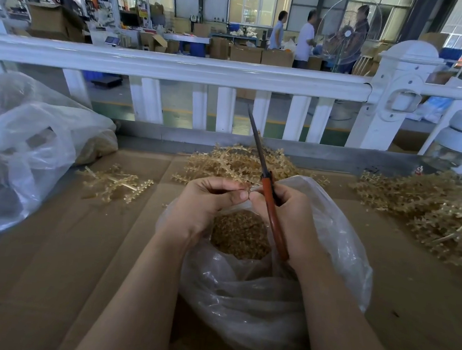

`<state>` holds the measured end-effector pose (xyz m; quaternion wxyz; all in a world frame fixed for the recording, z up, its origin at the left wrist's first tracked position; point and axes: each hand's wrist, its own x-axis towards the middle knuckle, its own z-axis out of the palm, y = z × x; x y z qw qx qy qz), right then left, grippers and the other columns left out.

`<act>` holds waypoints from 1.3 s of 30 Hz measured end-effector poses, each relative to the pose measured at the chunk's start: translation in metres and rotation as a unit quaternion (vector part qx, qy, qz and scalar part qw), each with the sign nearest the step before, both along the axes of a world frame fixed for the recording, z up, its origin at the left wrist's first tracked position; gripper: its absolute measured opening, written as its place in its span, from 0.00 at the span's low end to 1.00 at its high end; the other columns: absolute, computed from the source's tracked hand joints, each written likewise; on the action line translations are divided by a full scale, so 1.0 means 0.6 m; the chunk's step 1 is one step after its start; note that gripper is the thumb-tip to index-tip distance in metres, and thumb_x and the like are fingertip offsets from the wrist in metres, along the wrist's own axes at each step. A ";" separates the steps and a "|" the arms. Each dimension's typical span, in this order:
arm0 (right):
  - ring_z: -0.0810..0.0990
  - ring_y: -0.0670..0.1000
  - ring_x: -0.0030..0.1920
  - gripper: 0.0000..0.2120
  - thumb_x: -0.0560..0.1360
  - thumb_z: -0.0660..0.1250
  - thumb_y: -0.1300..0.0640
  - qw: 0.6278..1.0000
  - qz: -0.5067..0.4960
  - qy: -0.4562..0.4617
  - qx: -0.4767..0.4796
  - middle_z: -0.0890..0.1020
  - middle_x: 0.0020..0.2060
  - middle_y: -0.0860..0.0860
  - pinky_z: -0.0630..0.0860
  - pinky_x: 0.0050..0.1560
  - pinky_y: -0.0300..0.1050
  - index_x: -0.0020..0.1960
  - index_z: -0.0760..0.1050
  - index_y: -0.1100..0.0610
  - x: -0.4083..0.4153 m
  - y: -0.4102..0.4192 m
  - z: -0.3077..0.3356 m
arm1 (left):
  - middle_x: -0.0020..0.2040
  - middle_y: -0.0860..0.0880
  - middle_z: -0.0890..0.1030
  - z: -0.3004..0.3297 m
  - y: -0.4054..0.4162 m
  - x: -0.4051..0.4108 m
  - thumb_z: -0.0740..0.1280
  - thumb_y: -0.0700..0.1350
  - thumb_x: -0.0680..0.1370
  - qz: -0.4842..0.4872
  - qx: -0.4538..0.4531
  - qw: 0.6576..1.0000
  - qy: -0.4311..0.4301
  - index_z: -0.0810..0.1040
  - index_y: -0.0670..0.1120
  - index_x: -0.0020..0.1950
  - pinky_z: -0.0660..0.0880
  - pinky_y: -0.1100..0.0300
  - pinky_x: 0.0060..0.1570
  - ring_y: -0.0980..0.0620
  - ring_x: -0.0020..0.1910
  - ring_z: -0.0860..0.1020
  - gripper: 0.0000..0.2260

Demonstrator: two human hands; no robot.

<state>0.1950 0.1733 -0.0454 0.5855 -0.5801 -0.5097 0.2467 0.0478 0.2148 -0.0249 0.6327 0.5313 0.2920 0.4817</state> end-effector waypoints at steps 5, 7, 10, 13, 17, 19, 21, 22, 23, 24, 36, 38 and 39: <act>0.83 0.40 0.36 0.09 0.74 0.75 0.56 1.000 0.007 -0.001 0.017 0.84 0.33 0.42 0.76 0.35 0.29 0.36 0.81 0.48 0.001 -0.001 0.003 | 0.36 0.52 0.84 0.001 0.000 -0.008 0.75 0.40 0.66 -0.018 0.021 0.999 0.030 0.83 0.42 0.42 0.74 0.68 0.35 0.60 0.34 0.79 0.06; 0.83 0.41 0.37 0.08 0.74 0.75 0.56 1.000 0.003 -0.017 0.019 0.84 0.33 0.41 0.75 0.36 0.28 0.38 0.81 0.49 0.003 -0.002 0.003 | 0.36 0.53 0.82 0.001 0.003 -0.013 0.75 0.50 0.67 0.011 0.031 0.996 0.079 0.84 0.49 0.38 0.72 0.62 0.42 0.60 0.35 0.76 0.05; 0.83 0.45 0.37 0.07 0.75 0.74 0.55 0.999 0.003 -0.039 0.025 0.84 0.34 0.45 0.76 0.36 0.30 0.38 0.81 0.51 0.002 -0.004 0.002 | 0.36 0.53 0.82 0.000 0.004 -0.011 0.73 0.54 0.68 0.034 0.037 0.995 0.084 0.83 0.49 0.34 0.68 0.58 0.44 0.58 0.36 0.73 0.09; 0.82 0.41 0.37 0.08 0.76 0.74 0.49 0.997 -0.009 -0.081 0.010 0.84 0.34 0.42 0.76 0.35 0.32 0.40 0.80 0.50 0.004 -0.006 -0.001 | 0.35 0.52 0.82 0.001 0.004 -0.005 0.73 0.46 0.73 0.064 0.038 0.995 0.060 0.83 0.48 0.34 0.69 0.59 0.42 0.57 0.35 0.73 0.07; 0.80 0.38 0.41 0.23 0.69 0.66 0.27 0.971 -0.067 -0.230 -0.002 0.82 0.38 0.38 0.73 0.39 0.32 0.47 0.78 0.46 0.009 -0.016 0.000 | 0.34 0.53 0.81 -0.002 0.011 -0.010 0.70 0.42 0.78 0.107 0.064 0.990 0.062 0.83 0.49 0.37 0.72 0.61 0.41 0.57 0.36 0.75 0.09; 0.78 0.37 0.42 0.31 0.64 0.60 0.21 0.948 -0.069 -0.309 0.012 0.81 0.43 0.36 0.71 0.41 0.29 0.51 0.76 0.45 0.006 -0.020 0.002 | 0.34 0.55 0.81 -0.002 0.010 -0.010 0.68 0.41 0.79 0.118 0.089 0.986 0.075 0.82 0.47 0.39 0.73 0.65 0.39 0.60 0.35 0.76 0.09; 0.78 0.39 0.45 0.32 0.65 0.61 0.22 0.936 -0.073 -0.344 0.018 0.81 0.47 0.38 0.71 0.43 0.29 0.54 0.75 0.46 0.004 -0.019 0.000 | 0.34 0.57 0.81 -0.002 0.011 -0.010 0.66 0.39 0.80 0.131 0.102 0.982 0.088 0.82 0.48 0.40 0.73 0.64 0.39 0.62 0.34 0.76 0.10; 0.78 0.40 0.47 0.32 0.65 0.62 0.23 0.934 -0.081 -0.348 0.019 0.81 0.48 0.39 0.72 0.44 0.31 0.55 0.76 0.47 0.005 -0.017 -0.002 | 0.33 0.57 0.81 -0.002 0.011 -0.010 0.65 0.38 0.80 0.131 0.102 0.982 0.087 0.81 0.48 0.40 0.72 0.63 0.40 0.63 0.34 0.76 0.11; 0.79 0.41 0.48 0.32 0.66 0.62 0.23 0.932 -0.091 -0.351 0.016 0.82 0.49 0.40 0.74 0.45 0.33 0.55 0.76 0.48 0.006 -0.016 -0.004 | 0.33 0.58 0.80 -0.001 0.011 -0.011 0.65 0.38 0.81 0.125 0.099 0.984 0.078 0.81 0.48 0.40 0.71 0.62 0.41 0.63 0.34 0.76 0.11; 0.79 0.42 0.48 0.33 0.66 0.62 0.23 0.930 -0.100 -0.354 0.013 0.82 0.49 0.41 0.75 0.45 0.35 0.55 0.76 0.49 0.008 -0.015 -0.005 | 0.33 0.58 0.80 -0.001 0.012 -0.012 0.64 0.38 0.81 0.117 0.096 0.986 0.067 0.80 0.48 0.40 0.71 0.62 0.41 0.62 0.35 0.76 0.11; 0.74 0.39 0.39 0.34 0.64 0.56 0.20 0.919 -0.127 -0.374 0.014 0.76 0.40 0.37 0.63 0.37 0.25 0.49 0.76 0.47 0.007 -0.017 -0.004 | 0.32 0.60 0.79 -0.002 0.012 -0.015 0.64 0.37 0.81 0.093 0.093 0.990 0.048 0.83 0.53 0.36 0.71 0.61 0.42 0.63 0.34 0.75 0.18; 0.74 0.40 0.38 0.35 0.64 0.54 0.19 0.916 -0.133 -0.378 0.021 0.76 0.38 0.37 0.65 0.37 0.26 0.47 0.76 0.48 0.007 -0.017 -0.005 | 0.33 0.59 0.79 -0.002 0.012 -0.015 0.64 0.36 0.81 0.094 0.093 0.990 0.045 0.81 0.51 0.38 0.71 0.60 0.42 0.63 0.34 0.74 0.16; 0.74 0.40 0.37 0.35 0.64 0.53 0.19 0.915 -0.135 -0.379 0.025 0.77 0.38 0.37 0.66 0.37 0.27 0.46 0.76 0.48 0.007 -0.017 -0.006 | 0.33 0.59 0.79 -0.002 0.012 -0.015 0.64 0.36 0.81 0.094 0.094 0.990 0.045 0.81 0.50 0.39 0.71 0.60 0.42 0.63 0.34 0.74 0.14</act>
